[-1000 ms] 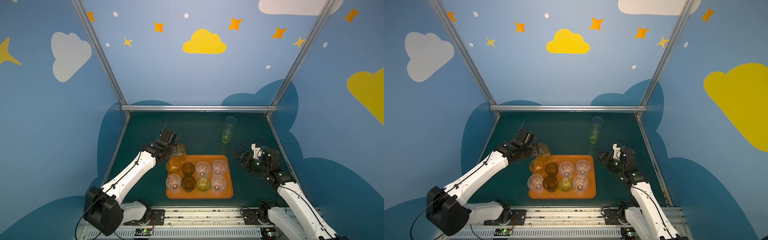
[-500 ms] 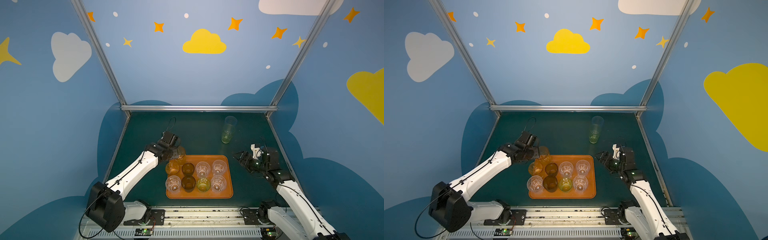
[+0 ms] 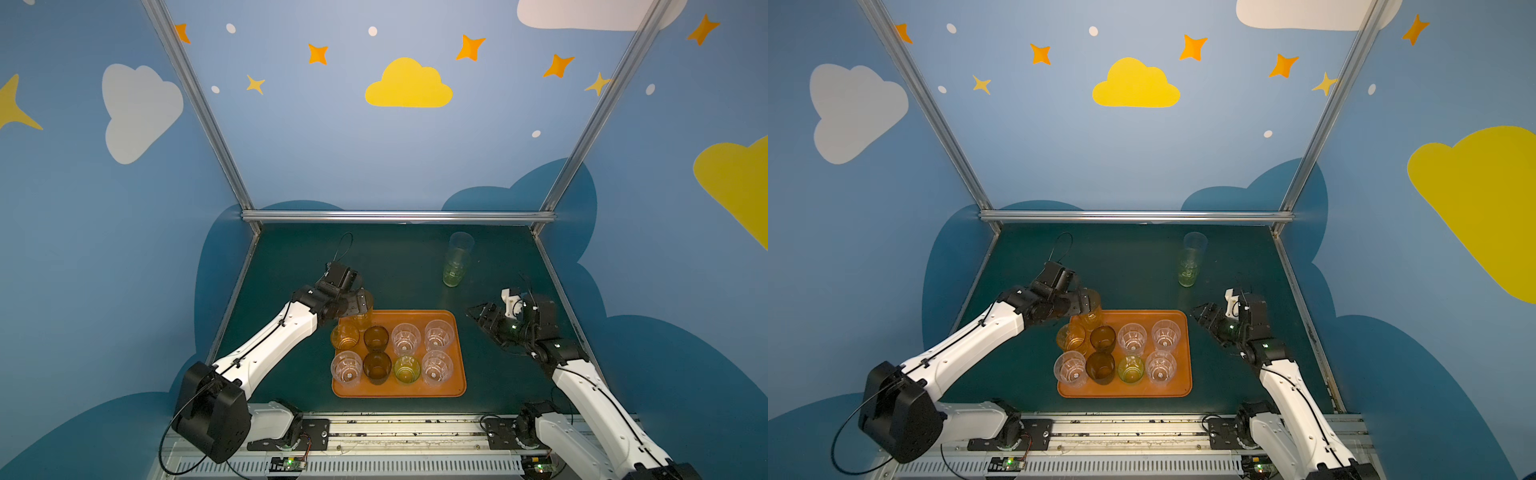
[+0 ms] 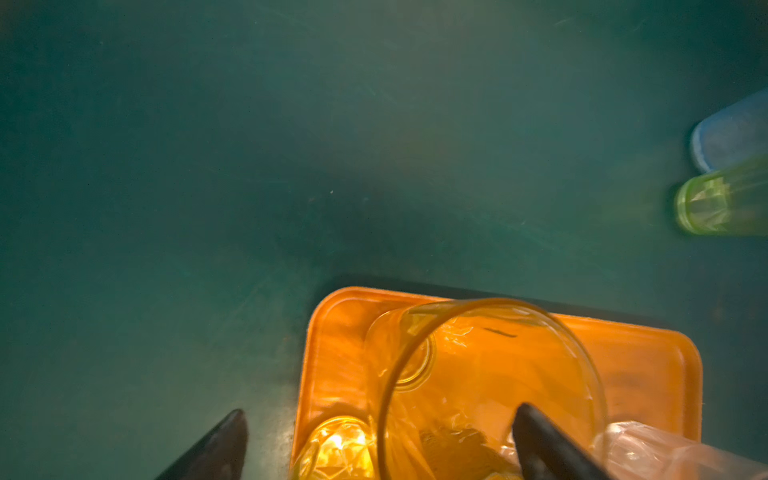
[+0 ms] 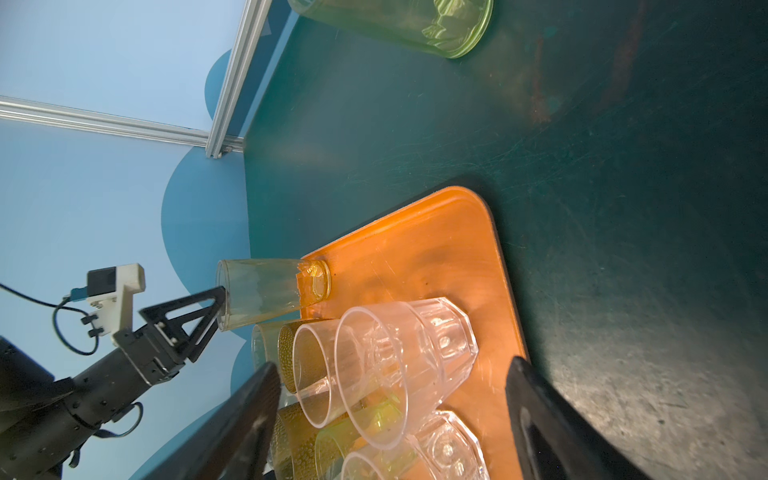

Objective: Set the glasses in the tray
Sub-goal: 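Lower the amber glass onto the tray and open left gripper, then reach right gripper to the tall green glass beyond the tray and close on it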

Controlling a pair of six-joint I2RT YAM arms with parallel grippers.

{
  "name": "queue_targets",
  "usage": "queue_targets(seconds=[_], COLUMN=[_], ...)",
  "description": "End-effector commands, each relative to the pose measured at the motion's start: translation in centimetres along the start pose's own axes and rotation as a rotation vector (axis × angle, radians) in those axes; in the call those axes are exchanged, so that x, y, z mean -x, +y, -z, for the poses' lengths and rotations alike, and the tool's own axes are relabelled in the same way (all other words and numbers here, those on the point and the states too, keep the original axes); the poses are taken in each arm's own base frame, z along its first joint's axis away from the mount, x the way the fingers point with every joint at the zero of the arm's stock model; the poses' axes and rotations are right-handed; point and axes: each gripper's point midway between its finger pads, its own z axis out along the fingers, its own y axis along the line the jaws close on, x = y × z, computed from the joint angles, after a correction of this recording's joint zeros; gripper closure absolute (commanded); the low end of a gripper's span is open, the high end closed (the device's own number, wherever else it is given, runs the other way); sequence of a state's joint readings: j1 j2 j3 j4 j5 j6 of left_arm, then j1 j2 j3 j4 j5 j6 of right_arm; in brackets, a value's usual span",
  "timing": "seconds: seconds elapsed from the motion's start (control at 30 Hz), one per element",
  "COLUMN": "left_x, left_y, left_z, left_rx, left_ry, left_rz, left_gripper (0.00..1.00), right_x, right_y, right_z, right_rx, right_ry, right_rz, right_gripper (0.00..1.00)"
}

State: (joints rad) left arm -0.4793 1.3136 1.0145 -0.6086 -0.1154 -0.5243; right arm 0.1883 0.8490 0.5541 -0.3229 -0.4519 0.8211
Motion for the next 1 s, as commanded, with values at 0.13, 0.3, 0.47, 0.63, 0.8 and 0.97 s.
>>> queue_targets(seconds=[0.13, 0.3, 0.47, 0.63, 0.8, 0.97], left_x=[2.2, 2.2, 2.6, 3.0, 2.7, 2.8], left_y=[-1.9, -2.2, -3.0, -3.5, -3.4, -3.5], left_z=[2.1, 2.1, 2.7, 3.4, 3.4, 3.6], left_rx=[-0.119, -0.131, -0.198, -0.249, -0.261, -0.288], left_ry=[-0.105, -0.106, -0.142, -0.178, -0.194, -0.224], left_rz=[0.048, 0.049, 0.062, 0.068, 0.054, 0.055], left_gripper=[0.0, 0.0, 0.0, 0.0, 0.0, 0.0], right_x=[0.2, 0.7, 1.0, 1.4, 2.4, 3.3], right_y=[-0.5, -0.5, -0.5, -0.3, 0.4, 0.8], right_z=[1.0, 1.4, 1.5, 1.2, 1.2, 0.9], right_rx=[-0.067, -0.08, -0.091, -0.101, -0.106, -0.112], right_ry=[-0.004, -0.029, -0.023, -0.013, -0.023, -0.031], right_rz=[0.007, 0.005, 0.002, -0.005, -0.005, -0.01], right_gripper=[0.16, 0.16, 0.16, 0.16, 0.16, 0.16])
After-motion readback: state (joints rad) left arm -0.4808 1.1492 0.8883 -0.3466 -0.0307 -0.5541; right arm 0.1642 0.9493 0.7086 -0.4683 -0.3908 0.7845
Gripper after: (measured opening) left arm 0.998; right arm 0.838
